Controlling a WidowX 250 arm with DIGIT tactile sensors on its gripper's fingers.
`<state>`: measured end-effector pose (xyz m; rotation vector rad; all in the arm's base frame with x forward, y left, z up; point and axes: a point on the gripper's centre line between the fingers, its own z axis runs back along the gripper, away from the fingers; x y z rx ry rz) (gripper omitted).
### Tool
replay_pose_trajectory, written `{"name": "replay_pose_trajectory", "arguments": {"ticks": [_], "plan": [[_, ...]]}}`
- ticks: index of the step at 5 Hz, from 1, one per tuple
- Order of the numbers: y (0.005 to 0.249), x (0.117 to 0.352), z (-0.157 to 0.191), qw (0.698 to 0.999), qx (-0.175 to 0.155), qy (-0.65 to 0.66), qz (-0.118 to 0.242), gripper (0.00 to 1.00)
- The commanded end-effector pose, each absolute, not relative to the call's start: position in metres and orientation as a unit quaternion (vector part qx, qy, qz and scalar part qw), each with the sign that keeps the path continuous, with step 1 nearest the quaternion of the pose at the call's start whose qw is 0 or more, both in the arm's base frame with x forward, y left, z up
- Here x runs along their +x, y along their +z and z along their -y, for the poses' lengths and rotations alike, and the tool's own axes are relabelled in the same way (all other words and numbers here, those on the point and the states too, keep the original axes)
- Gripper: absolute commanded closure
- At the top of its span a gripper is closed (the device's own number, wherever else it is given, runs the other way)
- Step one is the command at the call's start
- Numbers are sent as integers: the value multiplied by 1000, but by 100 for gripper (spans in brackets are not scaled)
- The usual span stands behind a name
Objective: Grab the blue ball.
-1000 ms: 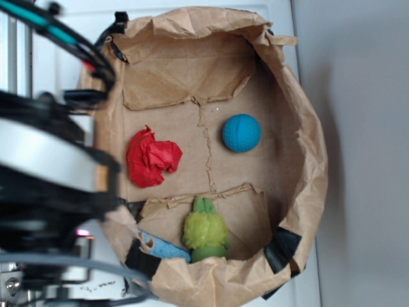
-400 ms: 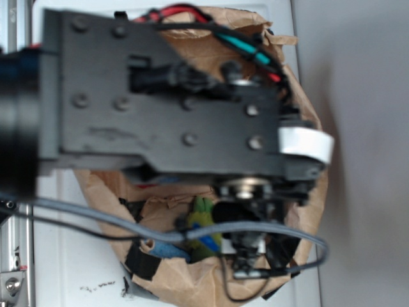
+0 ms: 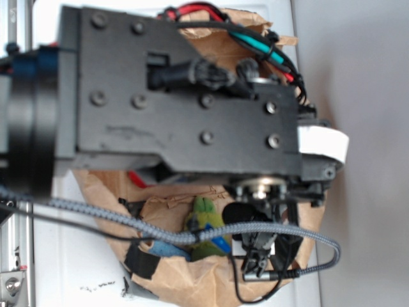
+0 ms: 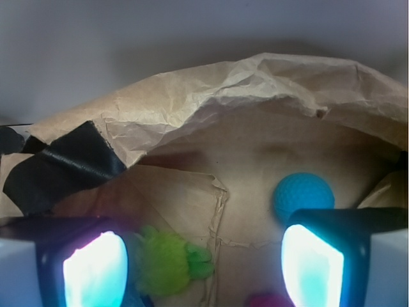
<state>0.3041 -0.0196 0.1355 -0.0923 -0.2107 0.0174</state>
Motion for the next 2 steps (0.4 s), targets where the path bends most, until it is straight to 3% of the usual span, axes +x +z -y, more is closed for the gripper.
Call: {"name": "replay_pose_trajectory", "arguments": {"ticks": [1,2], "plan": [[153,313,12,990,-46,20,132,0],[137,303,-4,989,-47,16,137,0]]}}
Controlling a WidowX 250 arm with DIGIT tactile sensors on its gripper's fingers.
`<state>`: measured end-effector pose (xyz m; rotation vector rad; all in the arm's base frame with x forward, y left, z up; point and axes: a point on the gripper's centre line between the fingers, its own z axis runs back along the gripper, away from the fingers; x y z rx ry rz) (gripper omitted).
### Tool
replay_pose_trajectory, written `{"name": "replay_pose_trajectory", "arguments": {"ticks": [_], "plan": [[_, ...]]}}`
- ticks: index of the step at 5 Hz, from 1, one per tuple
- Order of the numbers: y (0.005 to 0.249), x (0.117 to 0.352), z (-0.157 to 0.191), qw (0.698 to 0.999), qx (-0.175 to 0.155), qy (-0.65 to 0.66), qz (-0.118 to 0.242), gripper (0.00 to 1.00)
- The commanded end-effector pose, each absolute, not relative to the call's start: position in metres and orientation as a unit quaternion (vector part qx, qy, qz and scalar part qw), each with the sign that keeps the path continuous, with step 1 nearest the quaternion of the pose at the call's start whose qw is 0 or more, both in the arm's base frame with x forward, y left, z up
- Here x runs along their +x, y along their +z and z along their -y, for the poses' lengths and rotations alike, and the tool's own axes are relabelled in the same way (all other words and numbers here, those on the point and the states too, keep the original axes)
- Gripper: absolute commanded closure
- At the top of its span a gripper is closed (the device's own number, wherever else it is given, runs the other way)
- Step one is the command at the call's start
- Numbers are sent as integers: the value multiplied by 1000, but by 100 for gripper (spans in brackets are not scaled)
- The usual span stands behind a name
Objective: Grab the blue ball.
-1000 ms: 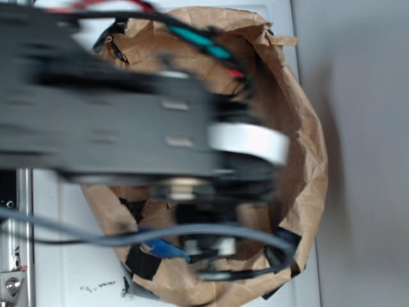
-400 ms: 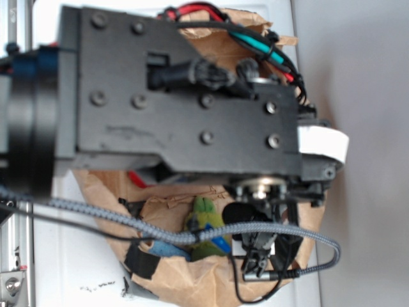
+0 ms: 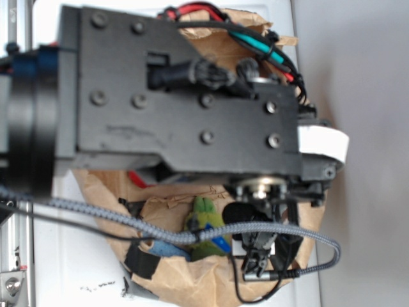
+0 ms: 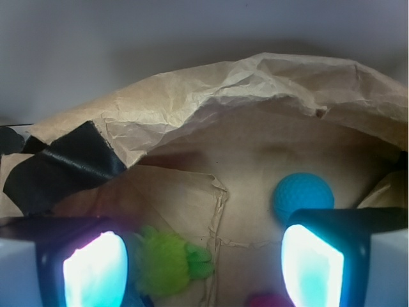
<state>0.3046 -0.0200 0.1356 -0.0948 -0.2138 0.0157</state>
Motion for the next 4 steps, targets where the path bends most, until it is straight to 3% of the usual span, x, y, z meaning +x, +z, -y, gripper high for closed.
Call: {"name": "replay_pose_trajectory", "arguments": {"ticks": [1,2,4], "plan": [[136,287,-14,989,-44,2,143,0],[138,277,-27,987,-42,-1,154,0],[92,300,-24,987,11,31,157,0]]}}
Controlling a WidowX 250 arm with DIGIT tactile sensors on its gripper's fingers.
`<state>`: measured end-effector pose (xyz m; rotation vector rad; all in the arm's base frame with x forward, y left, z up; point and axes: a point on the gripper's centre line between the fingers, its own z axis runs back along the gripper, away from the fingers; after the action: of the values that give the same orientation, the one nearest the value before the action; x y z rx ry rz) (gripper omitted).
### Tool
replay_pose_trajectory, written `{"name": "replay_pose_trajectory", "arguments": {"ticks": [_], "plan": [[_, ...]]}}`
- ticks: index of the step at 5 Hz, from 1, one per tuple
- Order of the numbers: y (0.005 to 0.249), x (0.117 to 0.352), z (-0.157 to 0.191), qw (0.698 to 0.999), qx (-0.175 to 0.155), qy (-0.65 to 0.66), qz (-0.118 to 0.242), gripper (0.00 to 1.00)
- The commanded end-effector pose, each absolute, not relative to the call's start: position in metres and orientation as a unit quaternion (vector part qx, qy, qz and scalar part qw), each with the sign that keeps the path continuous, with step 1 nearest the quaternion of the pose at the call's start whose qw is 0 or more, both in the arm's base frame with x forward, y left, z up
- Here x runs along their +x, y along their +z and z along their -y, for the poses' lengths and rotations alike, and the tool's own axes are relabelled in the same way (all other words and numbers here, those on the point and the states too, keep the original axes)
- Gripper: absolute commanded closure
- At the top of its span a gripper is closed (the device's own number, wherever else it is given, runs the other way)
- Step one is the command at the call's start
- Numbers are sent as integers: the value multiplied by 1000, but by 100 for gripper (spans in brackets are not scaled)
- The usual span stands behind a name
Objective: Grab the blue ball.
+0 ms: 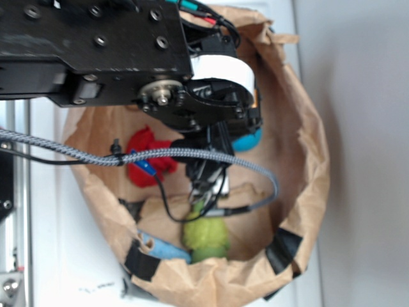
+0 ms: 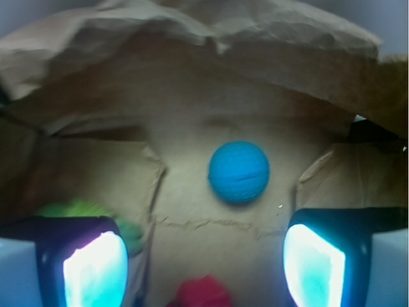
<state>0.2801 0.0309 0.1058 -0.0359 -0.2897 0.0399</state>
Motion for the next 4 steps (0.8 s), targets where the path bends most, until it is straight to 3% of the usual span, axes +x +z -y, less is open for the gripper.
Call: {"name": "replay_pose_trajectory", "arguments": {"ticks": [1,4], "plan": [[75,309,-19,985,28,45,163,0],[40,336,-29,977,78,79,184,0]]}}
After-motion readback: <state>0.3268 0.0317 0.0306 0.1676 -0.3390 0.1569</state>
